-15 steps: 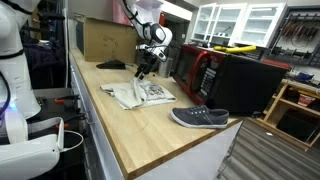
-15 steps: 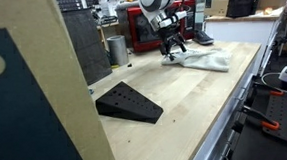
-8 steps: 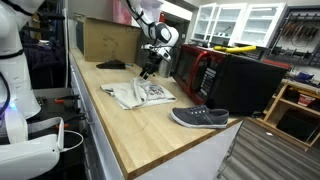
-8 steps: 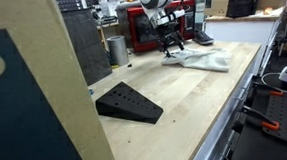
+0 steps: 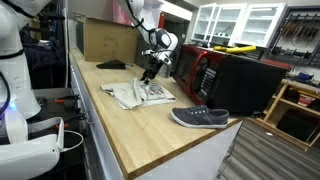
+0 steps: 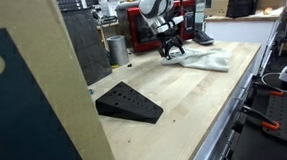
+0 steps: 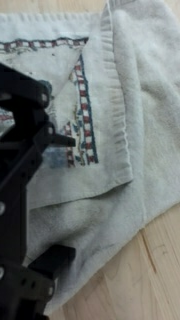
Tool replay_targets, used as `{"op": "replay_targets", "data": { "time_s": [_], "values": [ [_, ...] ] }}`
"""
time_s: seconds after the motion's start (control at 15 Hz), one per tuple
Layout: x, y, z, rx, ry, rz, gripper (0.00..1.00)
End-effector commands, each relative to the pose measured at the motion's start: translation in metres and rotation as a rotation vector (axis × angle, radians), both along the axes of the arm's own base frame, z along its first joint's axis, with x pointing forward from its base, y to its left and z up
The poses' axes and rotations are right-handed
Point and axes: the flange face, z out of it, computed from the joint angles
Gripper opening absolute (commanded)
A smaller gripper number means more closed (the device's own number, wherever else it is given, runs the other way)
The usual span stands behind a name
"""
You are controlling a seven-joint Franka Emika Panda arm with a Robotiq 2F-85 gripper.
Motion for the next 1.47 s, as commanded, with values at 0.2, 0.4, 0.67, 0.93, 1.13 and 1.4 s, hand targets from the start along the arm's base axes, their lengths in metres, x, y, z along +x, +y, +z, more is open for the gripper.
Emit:
{"op": "replay_targets", "data": {
  "time_s": [0.2,0.4,0.67,0.93,1.13,1.4],
  "values": [
    [0.014,-0.03,-0.002,-0.092,0.002,-0.012,1.0],
    [0.015,-0.039,-0.002,-0.104,0.017,-0.019,1.0],
    [0.014,-0.039,0.001,-0.094,0.046,-0.016,0.95],
    [0.012,-0.033,0.002,-0.082,0.069,-0.008,0.62],
    [0.012,-0.024,0.006,-0.067,0.08,0.0,0.39],
    [0.013,-0.011,0.014,-0.03,0.099,0.003,0.08]
  ]
}}
